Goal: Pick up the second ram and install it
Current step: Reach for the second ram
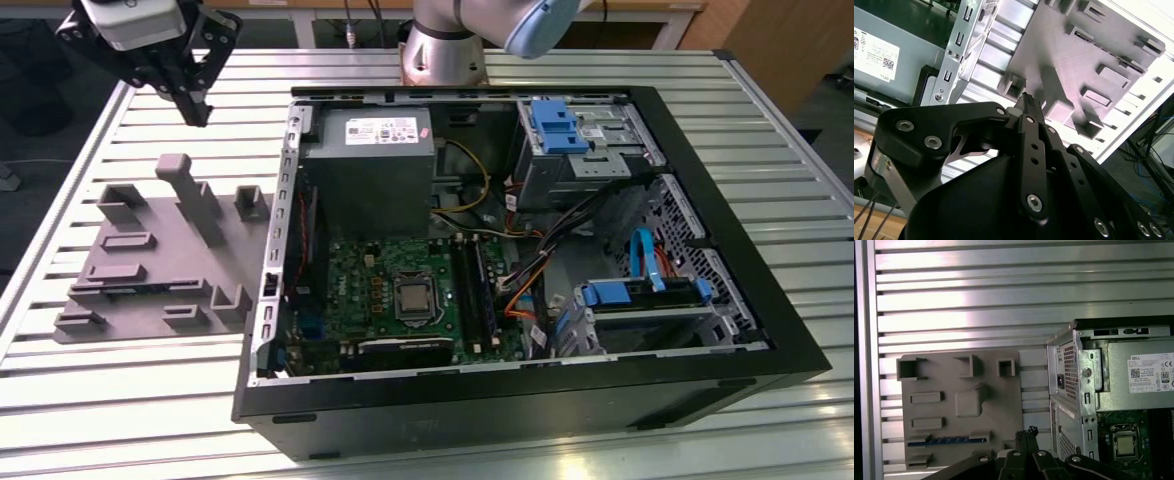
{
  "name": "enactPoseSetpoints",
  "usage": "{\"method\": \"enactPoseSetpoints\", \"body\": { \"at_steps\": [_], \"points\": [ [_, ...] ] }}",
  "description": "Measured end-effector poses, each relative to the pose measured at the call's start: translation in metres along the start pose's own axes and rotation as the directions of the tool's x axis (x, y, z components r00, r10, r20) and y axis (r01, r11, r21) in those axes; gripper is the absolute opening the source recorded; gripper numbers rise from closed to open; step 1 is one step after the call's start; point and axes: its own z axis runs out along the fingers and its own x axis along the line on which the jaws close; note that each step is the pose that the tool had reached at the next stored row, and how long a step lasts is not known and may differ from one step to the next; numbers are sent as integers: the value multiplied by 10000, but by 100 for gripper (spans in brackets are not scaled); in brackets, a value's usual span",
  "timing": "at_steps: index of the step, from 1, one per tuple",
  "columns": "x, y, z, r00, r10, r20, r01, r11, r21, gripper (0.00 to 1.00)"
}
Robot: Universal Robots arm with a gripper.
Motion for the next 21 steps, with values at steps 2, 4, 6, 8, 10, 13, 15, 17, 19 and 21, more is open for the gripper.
{"method": "enactPoseSetpoints", "body": {
  "at_steps": [2,4,6,8,10,13,15,17,19,21],
  "points": [
    [7,-1,0,10000,-1,0,1,10000,0,13],
    [15,-1,-1,10000,0,-1,0,10000,0,13],
    [21,-2,0,10000,-1,0,1,10000,-1,13],
    [28,-2,-1,10000,-1,0,1,10000,0,13],
    [36,-3,-1,10000,0,0,0,10000,0,13],
    [47,-4,-1,10000,0,0,0,10000,0,13],
    [54,-4,-1,10000,-1,-1,1,10000,0,13],
    [59,-4,-1,10000,-1,0,1,10000,0,13],
    [61,-5,-1,10000,0,0,0,10000,0,13],
    [61,-5,-1,10000,-1,0,1,10000,0,13]
  ]
}}
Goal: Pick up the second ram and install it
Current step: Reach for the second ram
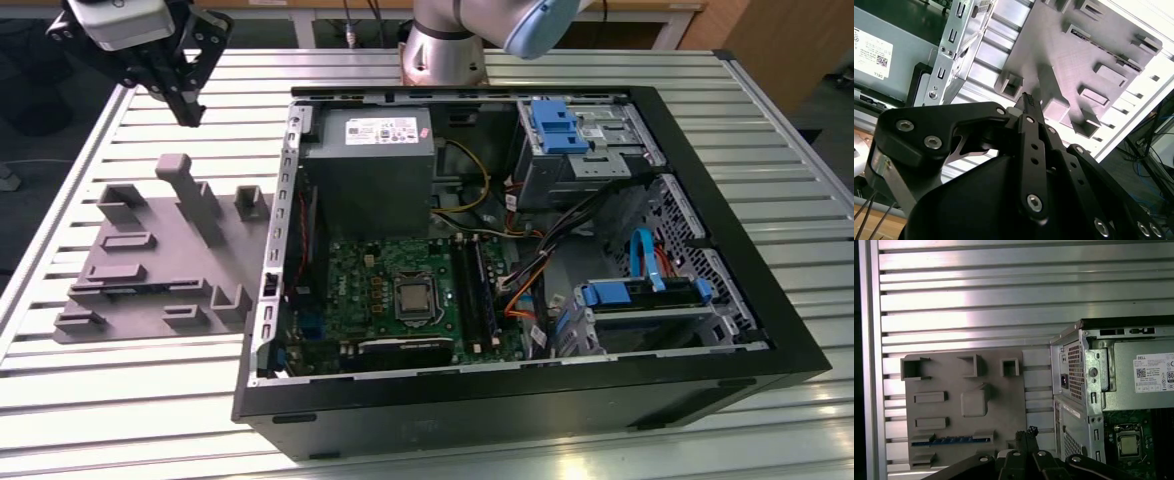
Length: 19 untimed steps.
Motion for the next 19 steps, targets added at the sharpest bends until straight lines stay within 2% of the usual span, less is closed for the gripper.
{"method": "enactPoseSetpoints", "body": {
  "at_steps": [19],
  "points": [
    [54,-4,-2,10000,0,0,0,10000,1,13]
  ]
}}
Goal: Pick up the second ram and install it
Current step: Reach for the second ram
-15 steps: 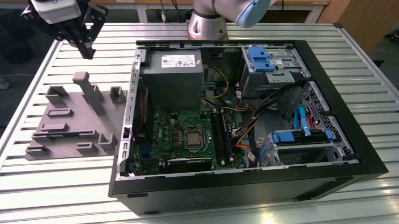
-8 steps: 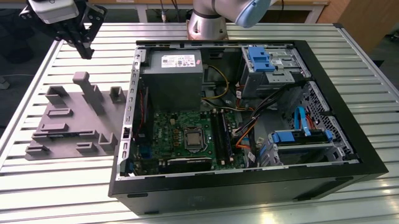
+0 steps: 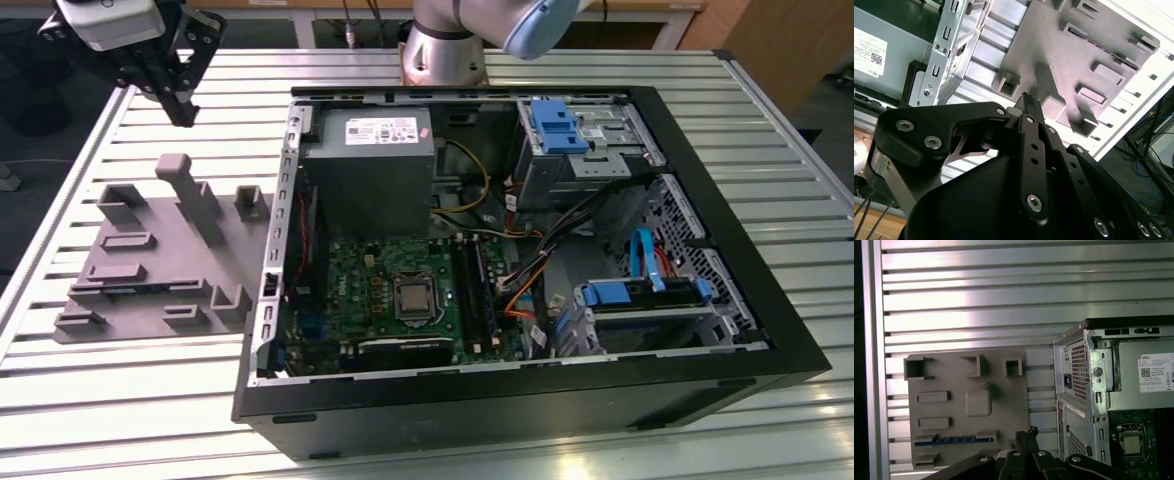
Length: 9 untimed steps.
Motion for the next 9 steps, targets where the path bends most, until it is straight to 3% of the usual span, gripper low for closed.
{"method": "enactPoseSetpoints", "body": {
  "at_steps": [2,9],
  "points": [
    [36,-3,0,10000,0,0,0,10000,0,13],
    [58,-4,-1,10000,1,-1,-1,10000,0,13]
  ]
}}
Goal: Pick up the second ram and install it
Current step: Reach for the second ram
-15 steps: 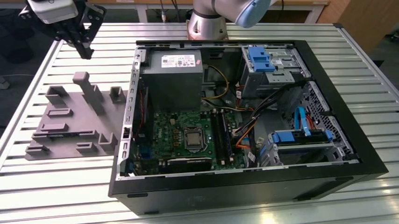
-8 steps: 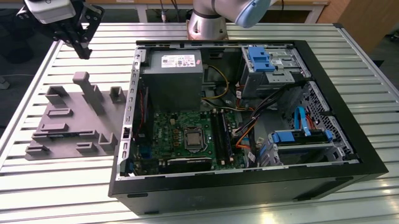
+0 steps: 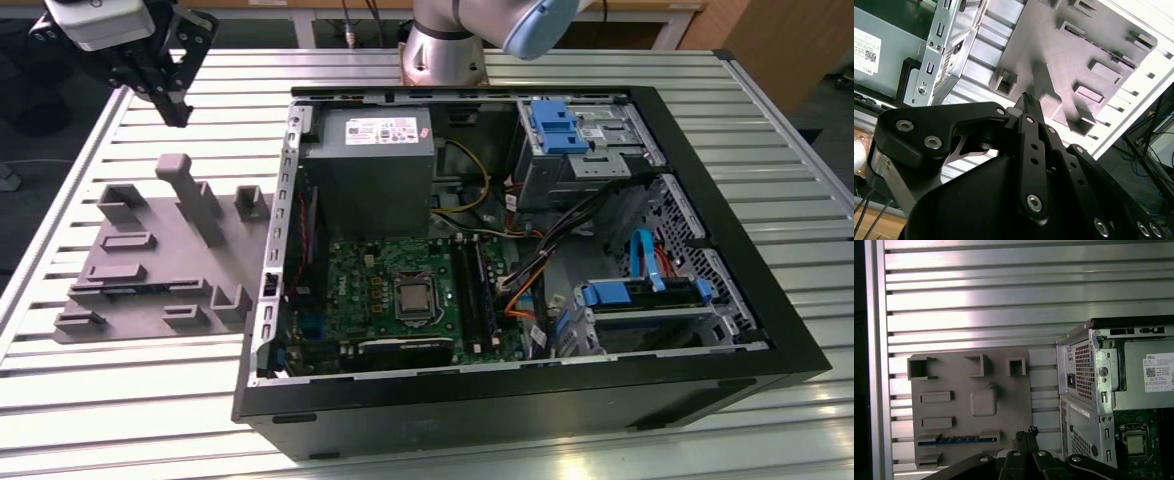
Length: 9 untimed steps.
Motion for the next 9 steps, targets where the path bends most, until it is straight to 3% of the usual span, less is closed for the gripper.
{"method": "enactPoseSetpoints", "body": {
  "at_steps": [9],
  "points": [
    [43,-3,-1,10000,-1,1,1,10000,-1,13]
  ]
}}
